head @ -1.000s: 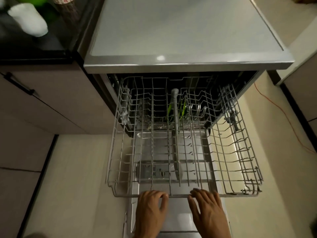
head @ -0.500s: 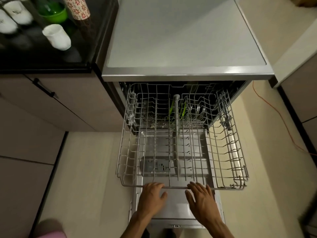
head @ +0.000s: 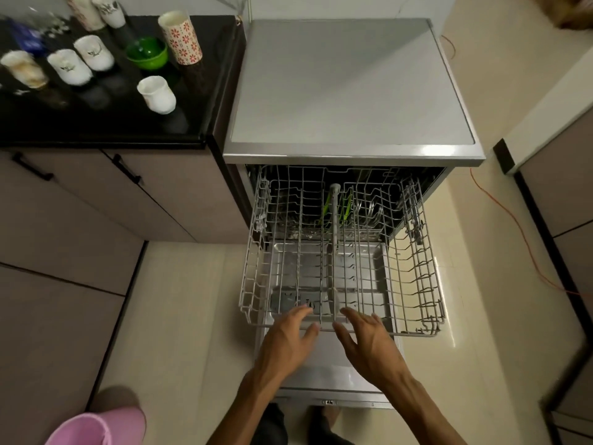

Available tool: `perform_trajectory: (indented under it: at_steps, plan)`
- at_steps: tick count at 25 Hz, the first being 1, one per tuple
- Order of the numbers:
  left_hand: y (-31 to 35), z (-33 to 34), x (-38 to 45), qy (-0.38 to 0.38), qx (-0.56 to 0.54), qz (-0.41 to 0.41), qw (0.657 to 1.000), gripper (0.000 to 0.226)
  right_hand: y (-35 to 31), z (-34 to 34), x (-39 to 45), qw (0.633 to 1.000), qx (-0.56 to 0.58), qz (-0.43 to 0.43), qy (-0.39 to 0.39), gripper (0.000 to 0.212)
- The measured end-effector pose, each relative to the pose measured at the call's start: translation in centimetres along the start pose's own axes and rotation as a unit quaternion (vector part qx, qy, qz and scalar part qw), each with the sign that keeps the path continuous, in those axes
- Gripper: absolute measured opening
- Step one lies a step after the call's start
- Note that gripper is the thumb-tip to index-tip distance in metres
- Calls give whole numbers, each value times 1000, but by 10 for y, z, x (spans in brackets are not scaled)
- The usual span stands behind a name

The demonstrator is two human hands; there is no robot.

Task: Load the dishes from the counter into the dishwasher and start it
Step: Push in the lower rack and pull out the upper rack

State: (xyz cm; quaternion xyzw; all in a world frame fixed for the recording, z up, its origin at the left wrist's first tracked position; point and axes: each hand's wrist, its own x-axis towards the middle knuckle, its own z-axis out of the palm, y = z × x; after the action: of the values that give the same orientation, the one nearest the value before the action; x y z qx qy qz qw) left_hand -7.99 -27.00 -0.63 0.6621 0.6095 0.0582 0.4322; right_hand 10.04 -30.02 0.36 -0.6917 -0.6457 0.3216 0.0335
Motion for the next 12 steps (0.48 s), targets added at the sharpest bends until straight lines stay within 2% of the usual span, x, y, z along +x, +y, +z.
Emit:
perform_trajectory:
  at_steps: [2,5,7,12]
  plan:
    - [19,-25,-24,43,-7,26,999,49,-20,-24,-18,999,13,-33,21,67]
    - [38,-54,-55,100,-22,44,994,49,-40,-50,-39,995,51,-60,62,63]
    - [46,-67,-71,132,-38,45,990,49,-50,-63,-49,990,74,-76,93,65]
    - [61,-85,-95,188,-80,31,979,49,-67,-88,-68,985,80,-107,111,67]
